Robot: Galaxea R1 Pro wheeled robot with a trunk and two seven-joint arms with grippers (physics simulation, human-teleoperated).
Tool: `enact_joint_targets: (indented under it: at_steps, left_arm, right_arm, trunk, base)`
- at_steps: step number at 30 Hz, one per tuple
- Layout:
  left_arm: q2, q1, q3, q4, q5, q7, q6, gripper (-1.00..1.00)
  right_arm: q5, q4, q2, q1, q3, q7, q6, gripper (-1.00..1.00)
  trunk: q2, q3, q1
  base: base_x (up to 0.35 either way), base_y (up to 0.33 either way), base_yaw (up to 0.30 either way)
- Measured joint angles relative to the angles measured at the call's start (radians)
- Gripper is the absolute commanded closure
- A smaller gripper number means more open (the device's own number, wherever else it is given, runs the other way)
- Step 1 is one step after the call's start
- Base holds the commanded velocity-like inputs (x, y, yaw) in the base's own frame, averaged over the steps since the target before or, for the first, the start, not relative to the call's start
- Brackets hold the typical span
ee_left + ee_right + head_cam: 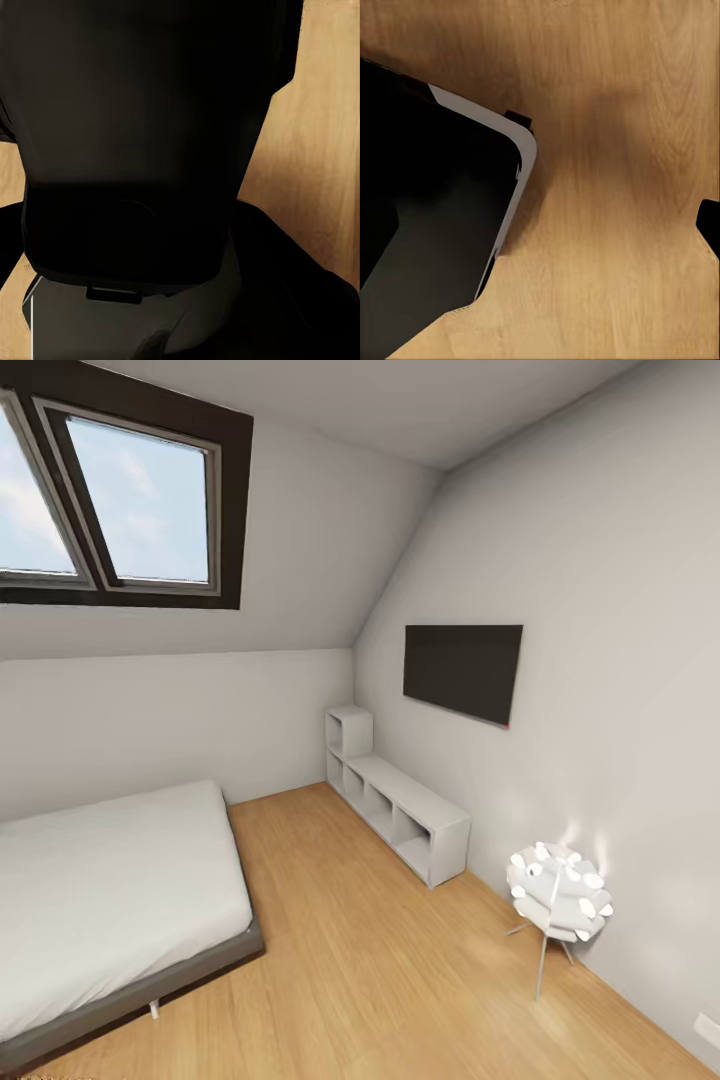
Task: Attach the digital camera to the camera tripod in the bedroom.
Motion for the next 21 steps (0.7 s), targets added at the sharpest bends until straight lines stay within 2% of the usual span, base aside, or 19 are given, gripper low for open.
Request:
enact_joint_targets:
  at_steps: [21]
  left_arm:
    - [0.000,0.000,0.000,0.001,0.000,0.000,-0.005,1.00]
  right_arm:
    - [0.000,0.000,0.002,0.000,-0.001,0.000,0.001,-1.00]
  trunk:
    - [0.000,0.000,0.000]
  base:
    - [0.322,0.000,0.298]
